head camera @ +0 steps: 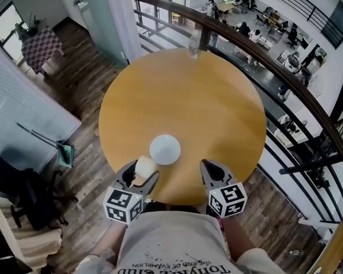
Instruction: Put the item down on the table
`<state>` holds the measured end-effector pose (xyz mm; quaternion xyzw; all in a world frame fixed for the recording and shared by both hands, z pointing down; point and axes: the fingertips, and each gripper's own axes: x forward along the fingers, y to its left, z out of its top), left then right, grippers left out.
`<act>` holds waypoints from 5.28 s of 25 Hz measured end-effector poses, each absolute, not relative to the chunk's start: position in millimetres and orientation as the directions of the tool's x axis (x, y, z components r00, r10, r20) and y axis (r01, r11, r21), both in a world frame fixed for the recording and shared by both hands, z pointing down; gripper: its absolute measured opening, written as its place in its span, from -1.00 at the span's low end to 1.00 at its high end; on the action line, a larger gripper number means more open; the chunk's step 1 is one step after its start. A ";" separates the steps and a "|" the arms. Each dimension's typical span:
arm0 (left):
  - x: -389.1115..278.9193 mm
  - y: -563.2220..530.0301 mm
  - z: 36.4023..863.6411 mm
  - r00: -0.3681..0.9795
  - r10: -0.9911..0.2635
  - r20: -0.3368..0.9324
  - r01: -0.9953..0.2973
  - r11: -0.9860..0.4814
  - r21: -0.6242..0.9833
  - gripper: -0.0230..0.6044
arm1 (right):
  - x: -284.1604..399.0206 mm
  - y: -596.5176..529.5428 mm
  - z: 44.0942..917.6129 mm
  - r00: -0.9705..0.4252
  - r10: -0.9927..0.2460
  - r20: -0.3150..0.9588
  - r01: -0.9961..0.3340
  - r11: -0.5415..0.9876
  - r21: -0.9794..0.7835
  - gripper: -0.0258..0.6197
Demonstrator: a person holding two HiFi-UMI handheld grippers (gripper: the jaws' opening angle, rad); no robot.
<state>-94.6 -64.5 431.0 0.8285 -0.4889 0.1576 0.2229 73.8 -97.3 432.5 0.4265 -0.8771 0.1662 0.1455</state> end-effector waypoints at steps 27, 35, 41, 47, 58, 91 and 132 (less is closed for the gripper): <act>-88.0 -111.1 490.0 0.506 -0.607 0.613 -0.842 -0.502 0.197 0.11 | 64.7 -125.9 473.6 -0.542 -0.676 0.500 -0.825 0.541 -0.164 -0.84; -90.3 -124.3 517.6 0.495 -0.574 0.652 -0.843 -0.497 0.203 0.11 | 54.8 -137.4 489.7 -0.544 -0.667 0.509 -0.825 0.536 -0.179 -0.84; -84.9 -135.7 536.3 0.488 -0.557 0.672 -0.844 -0.498 0.200 0.11 | 55.6 -139.4 504.1 -0.542 -0.657 0.525 -0.826 0.532 -0.187 -0.84; -75.5 -143.8 561.4 0.474 -0.518 0.712 -0.831 -0.530 0.168 0.11 | 50.4 -138.4 514.4 -0.556 -0.639 0.532 -0.818 0.535 -0.212 -0.84; -64.6 -163.3 598.1 0.455 -0.474 0.754 -0.820 -0.552 0.149 0.11 | 52.6 -138.4 529.6 -0.559 -0.624 0.546 -0.818 0.522 -0.241 -0.84; -39.1 -184.6 676.5 0.357 -0.349 0.866 -0.793 -0.603 0.084 0.11 | 62.1 -123.5 559.0 -0.565 -0.580 0.587 -0.817 0.490 -0.303 -0.84; -42.6 -183.5 658.8 0.368 -0.372 0.852 -0.797 -0.598 0.084 0.15 | 63.6 -117.7 543.7 -0.569 -0.595 0.568 -0.815 0.502 -0.290 -0.84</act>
